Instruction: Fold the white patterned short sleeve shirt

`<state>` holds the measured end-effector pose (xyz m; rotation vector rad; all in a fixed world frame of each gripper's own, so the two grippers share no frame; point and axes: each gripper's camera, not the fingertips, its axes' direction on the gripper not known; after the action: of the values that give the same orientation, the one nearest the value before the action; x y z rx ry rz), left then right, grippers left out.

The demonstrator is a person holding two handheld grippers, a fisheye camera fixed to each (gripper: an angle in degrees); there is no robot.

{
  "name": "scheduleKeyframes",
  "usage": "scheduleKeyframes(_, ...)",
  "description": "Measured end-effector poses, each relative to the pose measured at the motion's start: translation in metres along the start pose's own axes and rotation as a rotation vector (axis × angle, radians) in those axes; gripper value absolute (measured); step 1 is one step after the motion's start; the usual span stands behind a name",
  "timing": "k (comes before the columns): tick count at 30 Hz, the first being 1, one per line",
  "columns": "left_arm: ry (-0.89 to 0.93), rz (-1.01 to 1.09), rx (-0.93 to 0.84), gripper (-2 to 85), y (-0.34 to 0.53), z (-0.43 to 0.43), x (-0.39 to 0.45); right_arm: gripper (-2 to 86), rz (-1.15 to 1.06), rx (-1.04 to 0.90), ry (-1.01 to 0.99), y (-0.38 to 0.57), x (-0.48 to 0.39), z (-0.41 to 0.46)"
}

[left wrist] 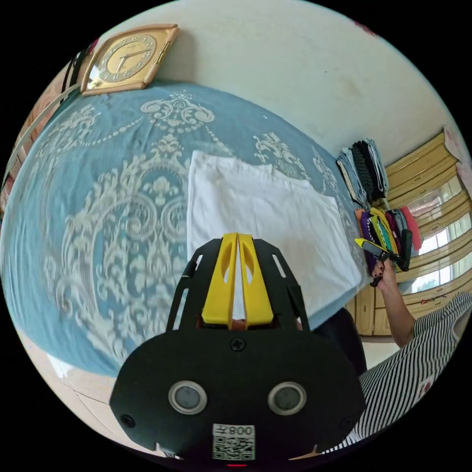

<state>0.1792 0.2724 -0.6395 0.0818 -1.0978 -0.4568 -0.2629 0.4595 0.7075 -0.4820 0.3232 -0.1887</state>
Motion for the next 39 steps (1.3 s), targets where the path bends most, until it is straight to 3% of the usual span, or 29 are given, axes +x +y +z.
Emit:
scheduleKeyframes(3,-0.054,-0.057,-0.105,0.2,0.039,0.013,-0.003,0.0,0.041,-0.104,-0.032,0.043,0.004,0.012)
scheduleKeyframes(5,-0.051,-0.072,-0.068,0.2,0.050,0.015,-0.005,0.0,0.064,-0.182,0.024,0.062,0.013,0.029)
scheduleKeyframes(7,0.018,-0.171,-0.077,0.2,0.049,0.013,-0.011,0.1,0.163,-0.159,-0.070,0.073,0.031,0.019)
scheduleKeyframes(10,-0.009,-0.103,-0.002,0.2,0.048,-0.006,0.008,0.1,0.170,-0.045,-0.039,0.088,0.034,-0.015)
scheduleKeyframes(15,-0.133,-0.062,-0.179,0.3,0.069,0.029,0.018,0.2,0.257,-0.152,-0.031,0.126,0.064,-0.004)
scheduleKeyframes(17,-0.126,-0.095,-0.156,0.3,0.073,0.025,0.022,0.3,0.302,-0.081,-0.098,0.137,0.072,-0.016)
scheduleKeyframes(21,-0.104,0.026,-0.113,0.6,0.074,0.015,0.059,0.9,0.312,0.031,-0.066,0.166,0.081,-0.043)
scheduleKeyframes(25,-0.026,0.147,-0.134,1.4,0.074,0.035,0.106,4.0,0.402,0.026,-0.197,0.198,0.109,-0.027)
scheduleKeyframes(33,0.179,0.540,-0.264,5.4,0.075,0.132,0.270,3.0,0.407,0.046,-0.315,0.216,0.136,-0.007)
scheduleKeyframes(39,0.152,0.796,-0.325,6.6,0.085,0.191,0.377,1.6,0.393,0.067,-0.427,0.219,0.148,-0.010)
